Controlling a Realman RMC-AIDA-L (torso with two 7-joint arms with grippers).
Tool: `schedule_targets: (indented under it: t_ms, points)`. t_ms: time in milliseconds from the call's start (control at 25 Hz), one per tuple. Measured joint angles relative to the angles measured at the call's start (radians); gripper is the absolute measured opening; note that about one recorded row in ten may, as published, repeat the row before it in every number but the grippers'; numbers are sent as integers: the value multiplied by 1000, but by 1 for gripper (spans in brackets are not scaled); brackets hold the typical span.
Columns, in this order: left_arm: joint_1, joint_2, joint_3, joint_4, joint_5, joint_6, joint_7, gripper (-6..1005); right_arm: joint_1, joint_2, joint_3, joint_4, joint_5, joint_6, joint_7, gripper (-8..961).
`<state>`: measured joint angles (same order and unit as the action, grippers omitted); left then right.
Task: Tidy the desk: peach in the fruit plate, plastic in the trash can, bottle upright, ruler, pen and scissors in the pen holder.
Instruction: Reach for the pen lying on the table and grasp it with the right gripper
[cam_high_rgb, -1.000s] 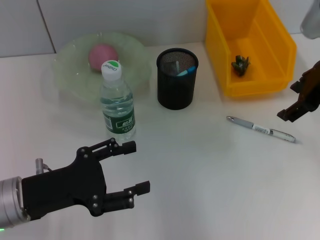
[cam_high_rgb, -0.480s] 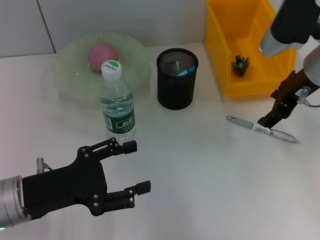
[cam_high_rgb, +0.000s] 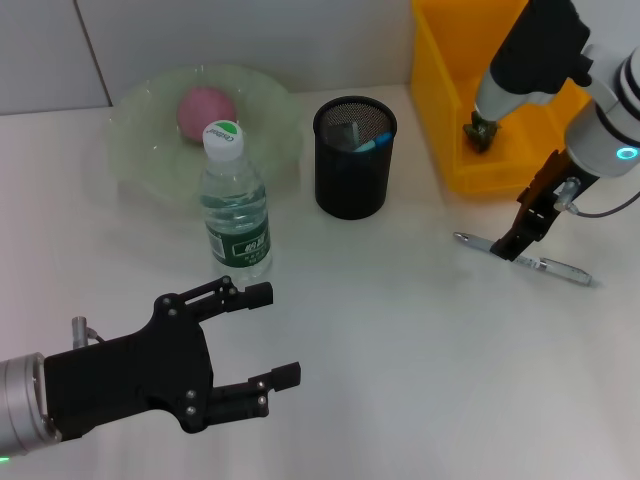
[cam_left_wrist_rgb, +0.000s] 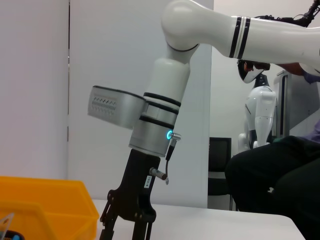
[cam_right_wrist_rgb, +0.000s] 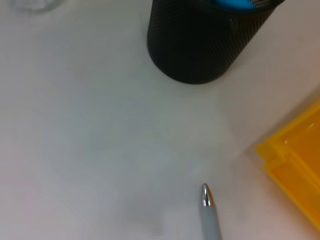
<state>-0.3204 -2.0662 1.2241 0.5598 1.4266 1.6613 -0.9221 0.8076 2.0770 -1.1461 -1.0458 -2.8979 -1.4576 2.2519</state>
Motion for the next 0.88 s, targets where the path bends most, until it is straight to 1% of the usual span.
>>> schedule_targets:
  t_ms: [80, 320, 640, 840, 880]
  points:
    - [1, 0, 0, 0, 0, 0, 0, 754, 11, 0, 0, 26, -6, 18, 0, 817]
    - [3, 1, 0, 0, 0, 1, 0, 754, 40, -1, -2, 86, -10, 54, 5, 762]
    - [3, 2, 7, 0, 0, 5, 0, 753, 48, -3, -1, 102, -11, 62, 11, 689]
    - [1, 2, 8, 0, 0, 6, 0, 753, 49, -3, -1, 131, -12, 86, 11, 551]
    - [1, 2, 9, 0, 0, 6, 0, 753, 49, -3, -1, 137, -12, 92, 11, 551]
